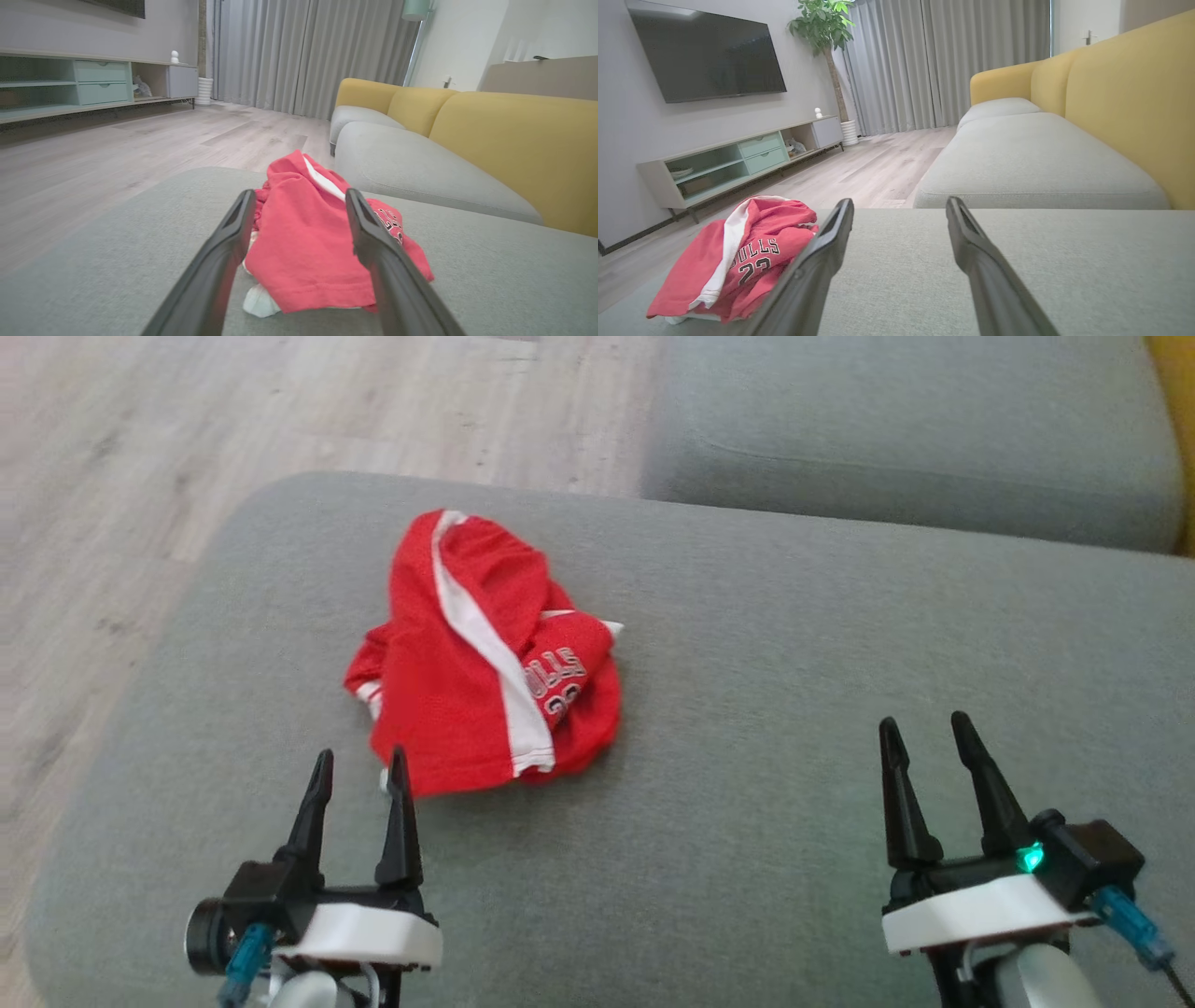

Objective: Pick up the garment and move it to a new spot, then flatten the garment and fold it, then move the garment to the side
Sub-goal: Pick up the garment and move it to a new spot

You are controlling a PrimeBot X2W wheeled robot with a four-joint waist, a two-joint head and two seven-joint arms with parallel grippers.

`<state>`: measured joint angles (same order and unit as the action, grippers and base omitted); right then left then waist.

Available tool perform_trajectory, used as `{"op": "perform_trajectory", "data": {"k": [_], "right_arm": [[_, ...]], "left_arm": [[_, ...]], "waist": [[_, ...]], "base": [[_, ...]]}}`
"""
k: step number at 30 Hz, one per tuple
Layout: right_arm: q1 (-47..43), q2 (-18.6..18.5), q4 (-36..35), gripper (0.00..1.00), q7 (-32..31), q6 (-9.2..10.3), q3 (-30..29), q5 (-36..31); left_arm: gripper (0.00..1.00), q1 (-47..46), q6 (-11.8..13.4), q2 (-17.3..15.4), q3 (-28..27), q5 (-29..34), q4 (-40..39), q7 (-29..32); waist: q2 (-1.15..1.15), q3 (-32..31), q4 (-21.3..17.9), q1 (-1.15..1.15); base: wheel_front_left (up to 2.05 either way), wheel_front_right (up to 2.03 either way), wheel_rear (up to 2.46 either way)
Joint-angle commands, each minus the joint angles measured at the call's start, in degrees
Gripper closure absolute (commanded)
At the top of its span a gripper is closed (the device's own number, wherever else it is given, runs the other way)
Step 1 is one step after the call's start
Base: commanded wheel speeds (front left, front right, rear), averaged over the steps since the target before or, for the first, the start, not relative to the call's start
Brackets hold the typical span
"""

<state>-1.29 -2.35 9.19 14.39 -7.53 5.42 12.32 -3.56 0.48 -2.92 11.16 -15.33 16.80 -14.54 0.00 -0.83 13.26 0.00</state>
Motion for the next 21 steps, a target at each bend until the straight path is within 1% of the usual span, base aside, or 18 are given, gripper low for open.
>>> {"op": "perform_trajectory", "data": {"k": [1,12,17,21], "right_arm": [[1.31,-0.53,-1.93,0.0,0.61,0.04,1.88,0.45],[0.73,-0.53,-1.86,0.0,0.61,0.04,4.34,1.07],[0.6,-0.53,-1.92,0.0,0.61,0.04,5.23,1.17],[0.81,-0.53,-1.86,0.0,0.61,0.04,5.71,1.03]], "left_arm": [[0.0,-1.37,0.06,0.03,-1.69,0.23,-1.56,-0.46],[0.0,-0.81,0.4,0.04,-2.59,0.35,-2.16,-0.46],[0.0,-0.6,0.36,0.04,-2.83,0.41,-2.41,-0.46],[0.0,-0.71,0.38,0.04,-3.22,0.45,-2.62,-0.46]], "waist": [[0.0,-0.46,2.42,0.0],[0.0,-0.75,7.11,0.0],[0.0,-0.6,7.84,0.0],[0.0,-0.07,7.52,0.0]], "base": [[0.0,0.0,0.0],[0.0,0.0,0.0],[0.0,0.0,0.0],[0.0,0.0,0.0]]}}
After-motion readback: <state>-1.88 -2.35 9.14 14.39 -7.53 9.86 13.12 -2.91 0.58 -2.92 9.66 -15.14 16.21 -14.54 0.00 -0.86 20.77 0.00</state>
